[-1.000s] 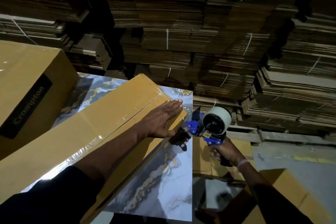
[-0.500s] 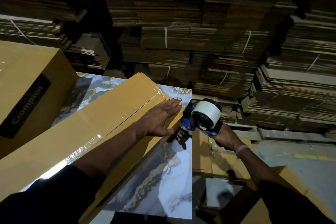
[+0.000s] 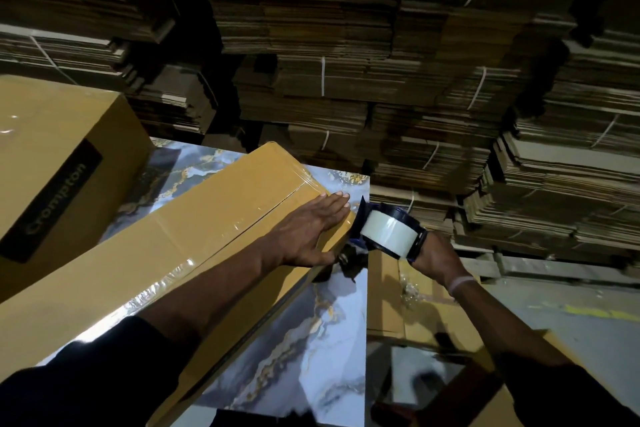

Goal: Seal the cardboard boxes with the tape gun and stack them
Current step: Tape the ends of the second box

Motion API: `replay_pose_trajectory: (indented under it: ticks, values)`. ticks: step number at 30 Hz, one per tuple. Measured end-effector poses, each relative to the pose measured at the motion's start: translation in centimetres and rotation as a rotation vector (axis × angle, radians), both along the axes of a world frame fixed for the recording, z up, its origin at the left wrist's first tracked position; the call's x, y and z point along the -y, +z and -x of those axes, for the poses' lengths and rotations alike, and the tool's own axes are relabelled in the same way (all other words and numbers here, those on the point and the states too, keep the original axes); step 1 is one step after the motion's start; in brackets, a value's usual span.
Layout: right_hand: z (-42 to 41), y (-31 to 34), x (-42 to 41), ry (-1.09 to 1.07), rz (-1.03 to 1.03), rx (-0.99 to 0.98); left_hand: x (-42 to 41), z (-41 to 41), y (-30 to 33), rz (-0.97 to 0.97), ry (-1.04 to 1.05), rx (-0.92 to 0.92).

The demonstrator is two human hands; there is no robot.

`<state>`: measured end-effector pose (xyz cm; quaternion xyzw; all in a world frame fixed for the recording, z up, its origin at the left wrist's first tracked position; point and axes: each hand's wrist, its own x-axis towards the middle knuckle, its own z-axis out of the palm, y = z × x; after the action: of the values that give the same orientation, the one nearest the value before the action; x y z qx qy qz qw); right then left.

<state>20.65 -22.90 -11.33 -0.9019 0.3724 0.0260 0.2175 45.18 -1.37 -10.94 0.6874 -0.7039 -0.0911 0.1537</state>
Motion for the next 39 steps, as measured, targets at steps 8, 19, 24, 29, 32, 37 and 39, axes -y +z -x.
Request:
replay_pose_trajectory:
  ticks: [8,19,24,29,32,37,39]
  values:
    - [0.8,0.3,1.3,0.192,0.238,0.003,0.1,0.0,0.1,-0.020,-0.002,-0.009]
    - [5.6,-2.9,-3.0,-0.228,-0.415,0.211,-0.1,0.2,0.7,-0.022,0.005,-0.045]
    - [6.4,-4.3,-4.6,-0.403,-0.720,0.226,-0.2,0.3,0.9,-0.015,0.012,-0.064]
    - [7.0,-4.6,-5.1,-0.431,-0.818,0.259,-0.2,0.4,1.2,-0.034,0.015,-0.061]
    - [7.3,-3.8,-5.7,-0.441,-0.884,0.283,-0.2,0.4,1.2,-0.052,0.027,-0.046]
    - [9.8,-4.5,-5.7,-0.385,-0.834,0.180,-0.1,0.5,1.3,-0.062,0.036,-0.023]
    - [10.7,-4.8,-5.8,-0.398,-0.810,0.150,-0.1,0.4,1.1,-0.061,0.031,-0.023]
